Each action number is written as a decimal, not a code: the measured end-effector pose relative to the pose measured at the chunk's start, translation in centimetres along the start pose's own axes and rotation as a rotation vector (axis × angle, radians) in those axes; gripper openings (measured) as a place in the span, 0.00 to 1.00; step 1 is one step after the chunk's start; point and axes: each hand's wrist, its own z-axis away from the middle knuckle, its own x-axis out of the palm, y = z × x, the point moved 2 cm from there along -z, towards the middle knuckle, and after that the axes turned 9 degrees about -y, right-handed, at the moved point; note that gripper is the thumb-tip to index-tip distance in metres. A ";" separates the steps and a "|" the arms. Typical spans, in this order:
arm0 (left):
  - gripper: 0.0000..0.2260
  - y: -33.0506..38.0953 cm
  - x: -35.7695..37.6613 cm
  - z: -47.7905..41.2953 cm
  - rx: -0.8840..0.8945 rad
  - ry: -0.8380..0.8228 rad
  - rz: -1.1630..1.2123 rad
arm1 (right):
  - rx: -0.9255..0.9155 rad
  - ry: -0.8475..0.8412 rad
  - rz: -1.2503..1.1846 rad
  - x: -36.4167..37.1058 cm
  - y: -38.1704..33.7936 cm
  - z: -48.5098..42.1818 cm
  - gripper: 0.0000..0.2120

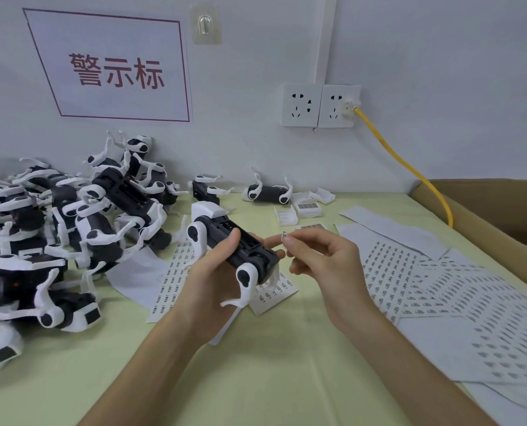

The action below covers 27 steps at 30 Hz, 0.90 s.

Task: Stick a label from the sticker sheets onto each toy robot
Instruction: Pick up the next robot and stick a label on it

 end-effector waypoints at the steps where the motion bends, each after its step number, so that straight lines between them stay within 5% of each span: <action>1: 0.17 0.0 0.0 0.0 -0.003 -0.008 -0.022 | -0.008 0.012 0.016 0.0 0.0 0.0 0.06; 9: 0.19 -0.5 -0.2 -0.2 0.028 0.194 -0.064 | 0.033 0.165 -0.012 -0.3 0.1 -0.3 0.10; 17: 0.15 -0.9 -0.8 -0.4 0.089 0.405 0.025 | 0.243 -0.042 -0.466 0.4 -0.2 -0.2 0.08; 27: 0.15 -0.9 -0.6 -0.6 0.222 0.352 0.133 | 0.431 -0.135 -0.923 3.0 0.6 1.5 0.17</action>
